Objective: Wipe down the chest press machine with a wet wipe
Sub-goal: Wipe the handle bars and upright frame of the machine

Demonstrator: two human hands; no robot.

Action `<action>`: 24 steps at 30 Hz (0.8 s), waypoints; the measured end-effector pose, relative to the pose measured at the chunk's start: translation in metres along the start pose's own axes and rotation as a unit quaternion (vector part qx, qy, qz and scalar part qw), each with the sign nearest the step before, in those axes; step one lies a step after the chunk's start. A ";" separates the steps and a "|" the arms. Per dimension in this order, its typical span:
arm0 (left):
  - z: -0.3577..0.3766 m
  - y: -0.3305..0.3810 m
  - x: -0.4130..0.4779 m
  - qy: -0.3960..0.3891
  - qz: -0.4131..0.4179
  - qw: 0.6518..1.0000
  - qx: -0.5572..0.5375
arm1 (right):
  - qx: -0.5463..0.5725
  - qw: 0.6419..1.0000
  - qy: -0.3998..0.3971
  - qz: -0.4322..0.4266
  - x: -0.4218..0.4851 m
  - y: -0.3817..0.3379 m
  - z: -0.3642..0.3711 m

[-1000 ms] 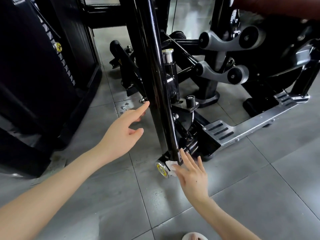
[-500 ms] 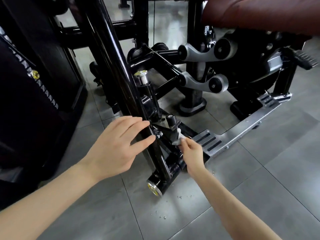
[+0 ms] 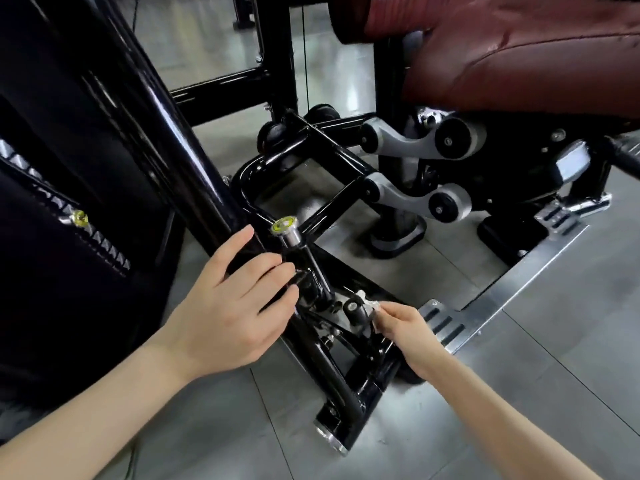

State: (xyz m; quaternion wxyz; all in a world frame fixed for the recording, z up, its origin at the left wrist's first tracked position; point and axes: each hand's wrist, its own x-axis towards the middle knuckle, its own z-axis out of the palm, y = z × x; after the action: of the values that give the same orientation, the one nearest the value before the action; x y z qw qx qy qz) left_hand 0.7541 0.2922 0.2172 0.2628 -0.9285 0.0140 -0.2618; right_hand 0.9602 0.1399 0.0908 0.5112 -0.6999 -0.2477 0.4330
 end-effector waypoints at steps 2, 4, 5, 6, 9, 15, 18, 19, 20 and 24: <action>-0.011 -0.011 0.001 -0.017 0.010 1.000 -0.007 | 0.036 0.999 -0.033 0.015 -0.012 -0.029 -0.011; -0.024 -0.026 0.005 -0.050 0.021 0.998 -0.008 | 0.089 0.995 -0.021 0.042 -0.023 -0.071 -0.020; -0.032 -0.035 0.009 -0.070 0.020 0.997 -0.005 | 0.102 0.993 0.007 0.054 -0.028 -0.092 -0.025; -0.039 -0.044 0.016 -0.089 0.013 0.996 -0.003 | 0.105 0.992 0.032 0.062 -0.032 -0.111 -0.030; -0.064 -0.068 0.042 -0.145 -0.012 0.989 -0.005 | 0.134 0.987 0.060 0.070 -0.052 -0.171 -0.041; -0.118 -0.089 0.130 -0.184 -0.046 0.980 -0.066 | 0.226 0.967 0.082 0.085 -0.105 -0.271 -0.059; -0.144 -0.093 0.182 -0.190 -0.065 0.973 -0.114 | 0.256 0.955 0.118 0.093 -0.129 -0.309 -0.079; -0.153 -0.094 0.199 -0.197 -0.071 0.969 -0.129 | 0.262 0.952 0.126 0.098 -0.138 -0.323 -0.086; -0.162 -0.095 0.216 -0.203 -0.079 0.965 -0.144 | 0.273 0.947 0.130 0.104 -0.147 -0.339 -0.093; -0.195 -0.099 0.276 -0.220 -0.111 0.950 -0.191 | 0.301 0.931 0.149 0.141 -0.174 -0.389 -0.132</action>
State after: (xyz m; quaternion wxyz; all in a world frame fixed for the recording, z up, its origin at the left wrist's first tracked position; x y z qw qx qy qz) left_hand 0.8846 0.2388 0.5397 0.0461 -0.9916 -0.0976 -0.0713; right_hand 1.0236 0.0746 0.5271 0.6624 -0.5976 0.0747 0.4456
